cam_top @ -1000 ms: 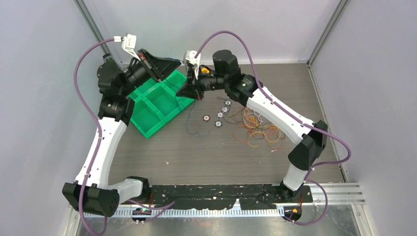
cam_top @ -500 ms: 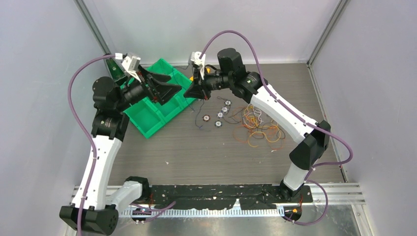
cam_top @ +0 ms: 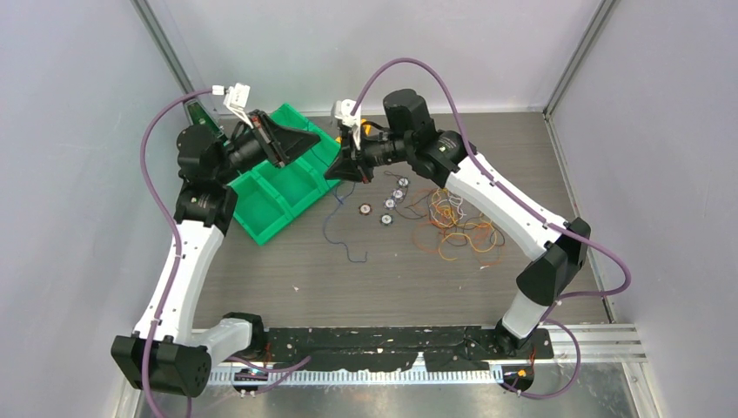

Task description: Untangle the cables

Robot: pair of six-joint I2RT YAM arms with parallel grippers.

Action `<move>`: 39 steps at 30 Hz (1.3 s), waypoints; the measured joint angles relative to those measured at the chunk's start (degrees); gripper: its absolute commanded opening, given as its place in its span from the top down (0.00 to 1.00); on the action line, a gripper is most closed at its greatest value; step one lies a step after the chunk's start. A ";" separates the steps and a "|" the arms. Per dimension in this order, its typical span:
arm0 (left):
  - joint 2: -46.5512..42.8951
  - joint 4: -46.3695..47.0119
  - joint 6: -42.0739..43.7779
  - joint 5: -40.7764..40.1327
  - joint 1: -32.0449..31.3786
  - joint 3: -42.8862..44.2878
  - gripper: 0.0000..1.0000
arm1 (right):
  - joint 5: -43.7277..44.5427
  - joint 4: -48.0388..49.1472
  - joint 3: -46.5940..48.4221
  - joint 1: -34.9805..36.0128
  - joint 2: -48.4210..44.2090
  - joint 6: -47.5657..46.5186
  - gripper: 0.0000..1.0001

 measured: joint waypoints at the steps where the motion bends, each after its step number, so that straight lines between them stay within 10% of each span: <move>1: 0.02 1.18 -0.44 0.04 0.02 0.00 1.00 | 0.02 -0.39 -0.02 0.09 0.00 -0.33 0.95; 3: 0.09 3.41 -1.68 0.28 0.22 0.04 1.00 | 0.04 -0.66 -0.02 0.20 0.00 -0.85 0.92; 10: 0.31 4.22 1.14 -1.90 3.23 3.80 1.00 | 1.36 -2.73 -0.90 -0.48 0.00 -2.51 0.23; 16: 0.28 3.21 11.39 -7.32 4.94 10.49 1.00 | 3.26 -5.49 -4.55 -2.80 0.00 -2.21 0.01; 39: 21.62 8.35 20.33 -14.67 20.00 26.56 1.00 | 8.50 -11.78 -7.13 -11.96 0.00 -2.95 0.05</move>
